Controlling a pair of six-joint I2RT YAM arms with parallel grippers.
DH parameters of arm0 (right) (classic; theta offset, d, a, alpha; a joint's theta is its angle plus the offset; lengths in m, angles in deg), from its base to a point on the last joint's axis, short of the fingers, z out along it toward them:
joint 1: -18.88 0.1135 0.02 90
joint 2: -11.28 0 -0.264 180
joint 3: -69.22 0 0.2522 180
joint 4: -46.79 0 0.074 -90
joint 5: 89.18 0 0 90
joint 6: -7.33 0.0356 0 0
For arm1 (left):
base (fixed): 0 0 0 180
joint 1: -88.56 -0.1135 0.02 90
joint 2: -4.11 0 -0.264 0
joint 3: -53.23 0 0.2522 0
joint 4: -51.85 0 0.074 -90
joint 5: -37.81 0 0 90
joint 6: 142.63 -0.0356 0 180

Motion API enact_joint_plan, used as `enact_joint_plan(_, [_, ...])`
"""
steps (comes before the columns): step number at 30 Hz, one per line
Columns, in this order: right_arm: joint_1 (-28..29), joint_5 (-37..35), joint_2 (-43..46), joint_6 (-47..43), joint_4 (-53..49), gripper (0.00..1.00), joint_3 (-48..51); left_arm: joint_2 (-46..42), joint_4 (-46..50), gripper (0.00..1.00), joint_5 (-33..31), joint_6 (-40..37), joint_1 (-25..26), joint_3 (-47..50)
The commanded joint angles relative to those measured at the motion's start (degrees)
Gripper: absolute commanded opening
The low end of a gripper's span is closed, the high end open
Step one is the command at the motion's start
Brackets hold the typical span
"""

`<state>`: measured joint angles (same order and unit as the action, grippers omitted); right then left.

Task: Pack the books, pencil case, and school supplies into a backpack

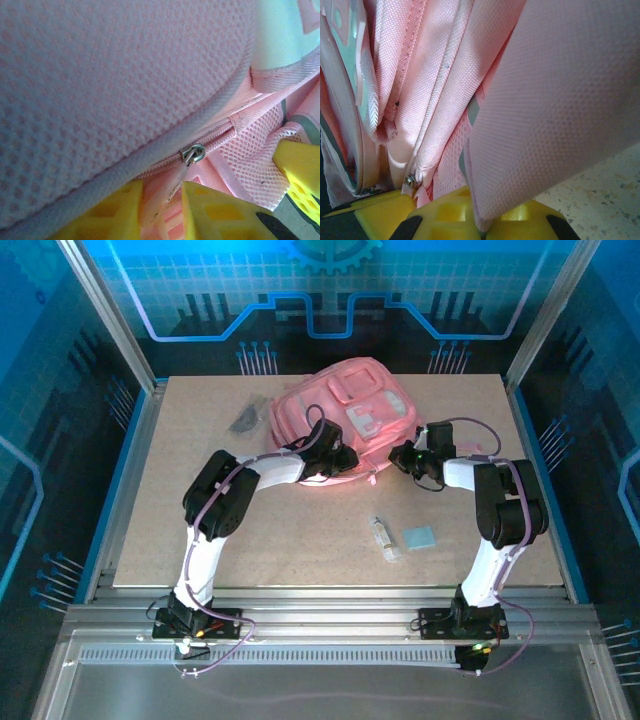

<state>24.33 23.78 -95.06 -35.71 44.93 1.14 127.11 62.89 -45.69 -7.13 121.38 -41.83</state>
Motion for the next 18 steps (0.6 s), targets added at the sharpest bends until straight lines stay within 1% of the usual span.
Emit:
enact_joint_plan(1, [2.55,4.18,-0.07,-1.4,-1.85,0.0,-0.79,-2.96,-0.79,0.26,1.15,-3.16,0.56,0.32])
enact_joint_plan(4, [2.55,4.69,-0.92,-1.12,-1.53,0.0,-0.69,-1.88,2.77,0.26,0.67,-5.55,0.76,-2.1])
enact_joint_plan(5, [2.72,4.72,-1.11,-1.04,-1.44,0.0,-0.5,-1.26,3.53,0.24,0.62,-6.07,0.72,-2.92])
enact_joint_plan(8, [2.65,4.68,-0.81,-1.1,-1.3,0.0,-0.11,1.13,7.13,0.12,0.0,-8.18,0.7,-6.3])
enact_joint_plan(11, [2.59,4.22,-0.4,-1.68,-2.11,0.0,0.01,1.54,8.27,0.01,0.31,-8.97,0.75,-7.71])
enact_joint_plan(16, [1.91,2.94,-0.38,-1.22,-2.66,0.0,-0.28,-1.91,9.34,0.0,1.93,-9.48,0.72,-6.71])
enact_joint_plan(18, [1.25,2.08,-0.32,-0.8,-2.85,0.0,-0.56,-3.68,10.84,0.0,0.84,-10.27,0.31,-5.11])
